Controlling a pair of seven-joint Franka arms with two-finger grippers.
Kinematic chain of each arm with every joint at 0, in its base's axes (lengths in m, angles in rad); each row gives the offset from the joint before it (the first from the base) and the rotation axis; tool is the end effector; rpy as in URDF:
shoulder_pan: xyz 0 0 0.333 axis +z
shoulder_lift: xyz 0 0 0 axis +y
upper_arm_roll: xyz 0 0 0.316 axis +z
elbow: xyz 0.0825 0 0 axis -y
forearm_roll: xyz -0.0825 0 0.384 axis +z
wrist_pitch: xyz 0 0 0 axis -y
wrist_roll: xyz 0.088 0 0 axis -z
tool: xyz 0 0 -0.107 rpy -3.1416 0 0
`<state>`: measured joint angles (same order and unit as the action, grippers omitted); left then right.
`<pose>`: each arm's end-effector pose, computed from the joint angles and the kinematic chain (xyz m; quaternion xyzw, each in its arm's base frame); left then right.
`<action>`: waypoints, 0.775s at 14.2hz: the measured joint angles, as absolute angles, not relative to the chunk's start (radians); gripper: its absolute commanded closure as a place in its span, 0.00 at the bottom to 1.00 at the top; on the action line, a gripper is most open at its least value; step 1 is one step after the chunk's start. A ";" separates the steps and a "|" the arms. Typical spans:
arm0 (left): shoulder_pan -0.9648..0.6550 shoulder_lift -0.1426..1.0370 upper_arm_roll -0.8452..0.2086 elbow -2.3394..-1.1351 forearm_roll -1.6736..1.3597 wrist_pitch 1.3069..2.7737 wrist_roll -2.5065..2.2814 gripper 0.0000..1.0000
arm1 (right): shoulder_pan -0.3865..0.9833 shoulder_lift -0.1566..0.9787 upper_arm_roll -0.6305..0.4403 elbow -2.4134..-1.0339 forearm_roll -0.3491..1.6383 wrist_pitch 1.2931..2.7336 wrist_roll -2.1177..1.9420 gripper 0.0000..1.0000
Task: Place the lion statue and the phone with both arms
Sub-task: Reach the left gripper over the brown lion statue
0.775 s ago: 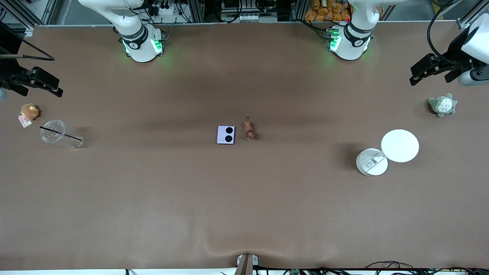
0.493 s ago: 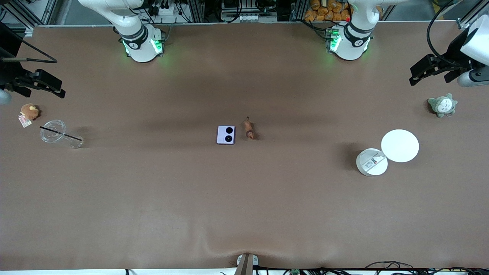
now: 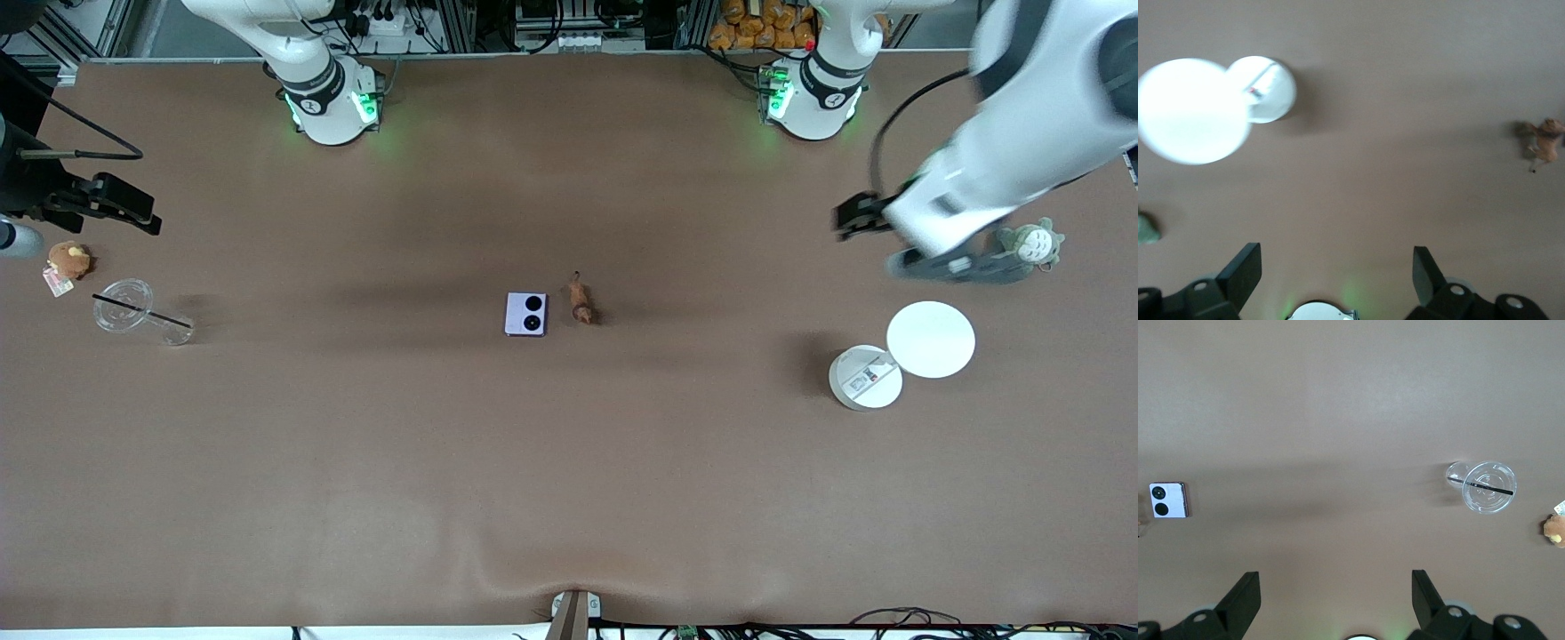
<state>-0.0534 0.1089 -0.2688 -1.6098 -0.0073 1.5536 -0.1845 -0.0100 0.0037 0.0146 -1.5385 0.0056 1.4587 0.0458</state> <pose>0.5490 -0.1767 0.5453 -0.9942 0.0687 0.0825 0.0027 0.5439 0.0031 0.6282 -0.9989 0.0204 0.0418 0.0018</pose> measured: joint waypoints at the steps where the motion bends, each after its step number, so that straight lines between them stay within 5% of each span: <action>1: -0.076 0.136 -0.284 -1.604 -0.007 1.574 -0.196 0.00 | -0.011 0.005 0.014 -1.538 0.006 1.459 0.046 0.00; 11: -0.355 0.446 -0.319 -1.598 -0.009 1.949 -0.641 0.00 | -0.011 0.006 0.013 -1.534 0.006 1.459 0.051 0.00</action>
